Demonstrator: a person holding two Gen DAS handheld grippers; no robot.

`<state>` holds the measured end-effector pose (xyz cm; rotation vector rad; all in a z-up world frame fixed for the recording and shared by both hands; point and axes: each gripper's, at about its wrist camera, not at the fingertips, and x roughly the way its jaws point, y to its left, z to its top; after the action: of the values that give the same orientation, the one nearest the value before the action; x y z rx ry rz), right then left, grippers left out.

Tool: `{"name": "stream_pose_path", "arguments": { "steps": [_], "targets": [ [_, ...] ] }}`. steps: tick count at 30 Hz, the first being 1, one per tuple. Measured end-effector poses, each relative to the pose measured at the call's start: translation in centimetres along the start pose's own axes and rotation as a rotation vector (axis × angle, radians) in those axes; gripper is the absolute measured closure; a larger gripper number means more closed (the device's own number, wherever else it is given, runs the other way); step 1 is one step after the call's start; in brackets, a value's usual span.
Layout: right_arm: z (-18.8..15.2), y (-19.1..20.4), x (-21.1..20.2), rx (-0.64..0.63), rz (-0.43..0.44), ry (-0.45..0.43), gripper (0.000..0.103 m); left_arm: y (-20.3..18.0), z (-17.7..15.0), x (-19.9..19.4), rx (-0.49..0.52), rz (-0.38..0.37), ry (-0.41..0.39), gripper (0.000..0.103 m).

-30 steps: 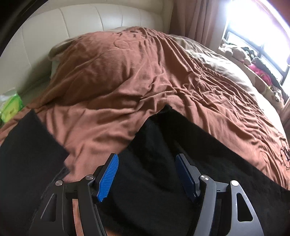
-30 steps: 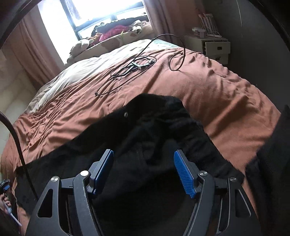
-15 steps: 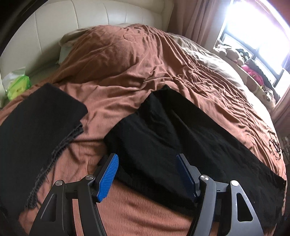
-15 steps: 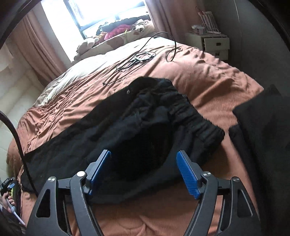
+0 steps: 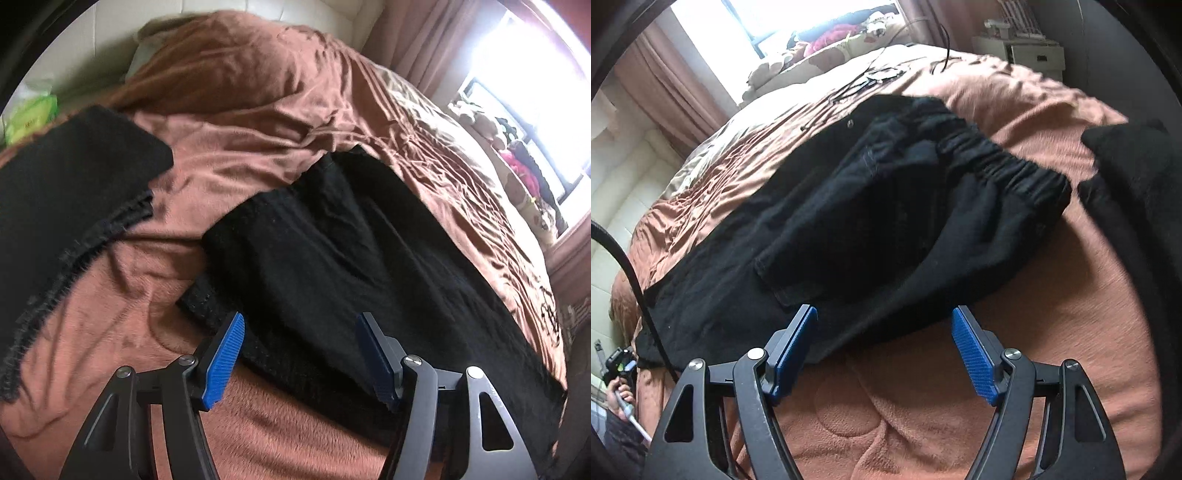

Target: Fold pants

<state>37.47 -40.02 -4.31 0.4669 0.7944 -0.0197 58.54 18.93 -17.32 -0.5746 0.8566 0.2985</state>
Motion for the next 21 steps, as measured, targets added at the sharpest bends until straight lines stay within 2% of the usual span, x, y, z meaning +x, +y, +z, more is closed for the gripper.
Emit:
{"name": "stream_pose_path", "arguments": {
  "steps": [2, 5, 7, 8, 9, 10, 13, 18, 21],
  "targets": [
    [-0.1, -0.5, 0.5, 0.033, 0.015, 0.009, 0.030, 0.4, -0.1, 0.9, -0.048, -0.006, 0.031, 0.042],
    [-0.2, -1.1, 0.9, 0.071, 0.034, 0.005, 0.030, 0.6, -0.3, 1.7, -0.077, -0.027, 0.027, 0.042],
    [-0.4, -1.3, 1.2, 0.099, 0.044, 0.000, 0.030, 0.5, -0.2, 2.3, -0.068, -0.005, 0.019, 0.052],
    [-0.5, -1.4, 1.4, 0.109, 0.046, 0.000, 0.030, 0.6, -0.1, 2.5, -0.069, 0.014, 0.015, 0.066],
    [-0.7, -1.5, 1.7, 0.122, 0.044, -0.002, 0.030, 0.8, -0.1, 2.7, -0.073, 0.045, 0.007, 0.091],
    [-0.8, -1.4, 1.8, 0.130, 0.043, -0.004, 0.030, 1.0, 0.0, 2.7, -0.084, 0.076, -0.002, 0.099],
    [-0.7, -1.7, 2.1, 0.163, 0.050, -0.026, 0.030, 1.9, 0.0, 1.9, -0.132, 0.042, -0.016, 0.101],
    [-0.3, -2.6, 2.6, 0.220, 0.053, -0.050, 0.031, 2.2, -0.4, -0.4, -0.108, 0.035, -0.050, 0.102],
    [0.2, -3.3, 3.0, 0.241, 0.022, -0.056, 0.047, 2.6, -0.6, -0.9, -0.114, 0.021, -0.037, 0.102]
  ]
}}
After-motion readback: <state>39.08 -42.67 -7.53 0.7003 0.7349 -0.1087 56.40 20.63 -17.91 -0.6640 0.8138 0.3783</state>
